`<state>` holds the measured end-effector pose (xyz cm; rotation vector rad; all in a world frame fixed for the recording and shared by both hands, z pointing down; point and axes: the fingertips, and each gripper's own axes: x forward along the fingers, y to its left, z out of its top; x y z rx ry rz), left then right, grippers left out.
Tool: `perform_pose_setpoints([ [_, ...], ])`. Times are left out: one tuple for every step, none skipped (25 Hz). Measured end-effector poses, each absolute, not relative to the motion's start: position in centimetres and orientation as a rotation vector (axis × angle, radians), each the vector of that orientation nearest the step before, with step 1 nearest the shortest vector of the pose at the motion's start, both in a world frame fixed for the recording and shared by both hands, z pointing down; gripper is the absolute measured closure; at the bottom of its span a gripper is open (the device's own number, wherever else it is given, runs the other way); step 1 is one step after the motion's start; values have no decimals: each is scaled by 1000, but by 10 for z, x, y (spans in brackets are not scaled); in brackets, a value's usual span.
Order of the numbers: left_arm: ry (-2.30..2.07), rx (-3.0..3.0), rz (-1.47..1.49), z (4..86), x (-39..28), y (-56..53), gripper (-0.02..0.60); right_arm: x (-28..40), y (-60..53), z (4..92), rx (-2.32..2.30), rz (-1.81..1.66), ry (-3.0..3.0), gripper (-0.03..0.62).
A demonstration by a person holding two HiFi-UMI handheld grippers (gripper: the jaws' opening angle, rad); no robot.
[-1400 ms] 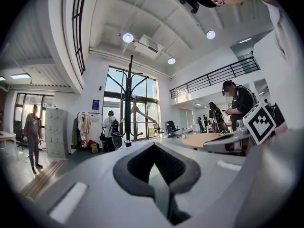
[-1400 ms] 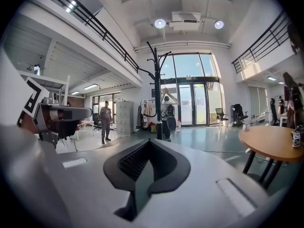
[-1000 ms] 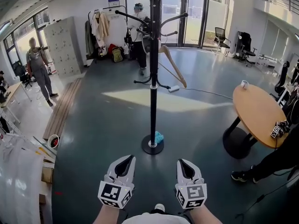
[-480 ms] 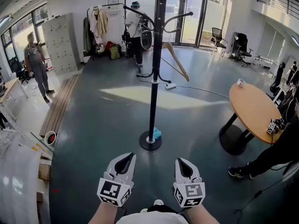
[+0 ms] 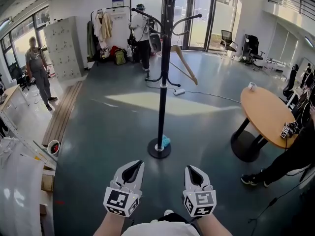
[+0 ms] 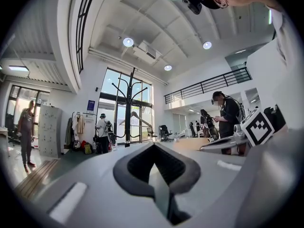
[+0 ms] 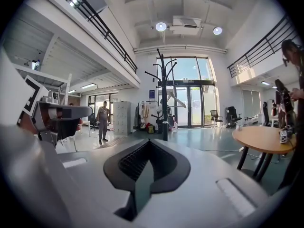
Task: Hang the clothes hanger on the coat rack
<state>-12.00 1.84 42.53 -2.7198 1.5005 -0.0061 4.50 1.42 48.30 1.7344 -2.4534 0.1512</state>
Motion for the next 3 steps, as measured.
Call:
perform_pose_setpoints([
  [1501,-2719,-6,426,-120,20,580,45,16,484,1735,153,-2454,568],
  [1502,-2719,-6,426,-120,22,580,44,17,484,1734,154,-2454,568],
  [1502,-2718,-6,427,-120,23,580,44,18,485,1734,154,-2455,568],
])
